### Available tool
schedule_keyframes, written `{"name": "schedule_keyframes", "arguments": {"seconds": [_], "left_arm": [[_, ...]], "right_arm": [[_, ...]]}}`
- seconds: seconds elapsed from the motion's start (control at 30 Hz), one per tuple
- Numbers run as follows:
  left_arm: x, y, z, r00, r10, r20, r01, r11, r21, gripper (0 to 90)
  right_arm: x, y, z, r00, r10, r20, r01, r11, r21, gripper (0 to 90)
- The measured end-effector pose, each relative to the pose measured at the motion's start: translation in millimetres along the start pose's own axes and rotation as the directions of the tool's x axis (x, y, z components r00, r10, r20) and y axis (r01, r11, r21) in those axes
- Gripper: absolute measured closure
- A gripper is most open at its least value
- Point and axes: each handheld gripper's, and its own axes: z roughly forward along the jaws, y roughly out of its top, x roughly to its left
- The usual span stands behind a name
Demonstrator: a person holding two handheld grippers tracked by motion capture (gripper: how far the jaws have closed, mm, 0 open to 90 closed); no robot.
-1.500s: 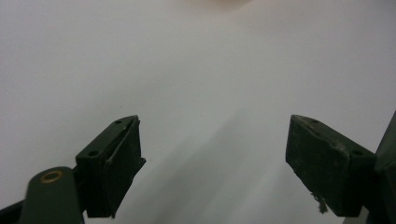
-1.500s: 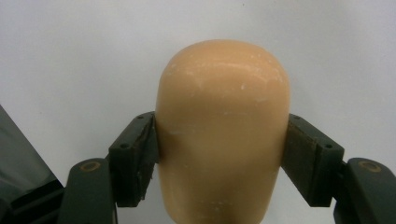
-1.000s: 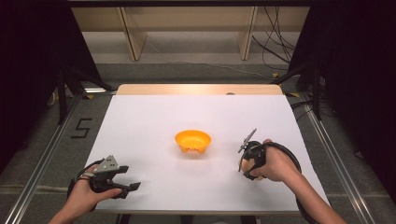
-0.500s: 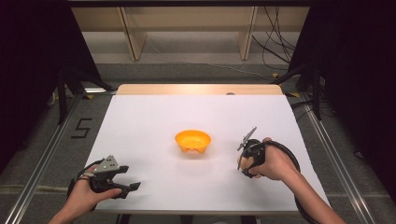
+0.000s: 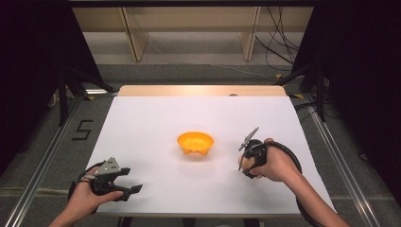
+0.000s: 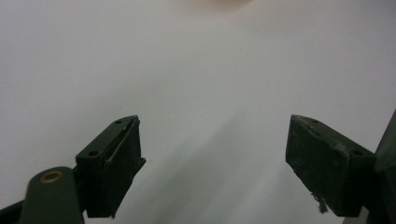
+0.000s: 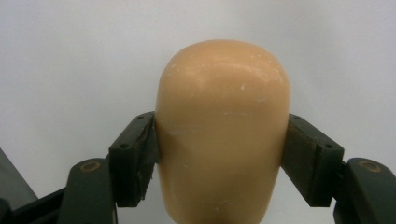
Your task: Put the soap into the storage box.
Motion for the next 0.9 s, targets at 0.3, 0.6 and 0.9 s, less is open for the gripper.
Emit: {"name": "schedule_keyframes", "arguments": {"seconds": [0.3,0.6,0.9], "left_arm": [[-0.6,-0.1,0.6,0.9999,-0.01,0.005,0.01,0.9999,-0.01,18.0],[-0.2,0.0,0.5,1.0,-0.004,0.004,0.004,1.0,-0.004,18.0],[0.8,0.1,-0.3,0.9999,0.01,-0.001,-0.01,0.9999,0.01,18.0]], "right_arm": [[-0.2,2.6,1.8,1.0,0.002,-0.008,-0.002,1.0,-0.014,33.5],[0.7,5.4,3.0,0.9999,0.012,-0.007,-0.012,1.0,-0.023,33.5],[-0.9,8.9,3.8,0.9999,0.01,-0.001,-0.01,0.999,-0.045,33.5]]}}
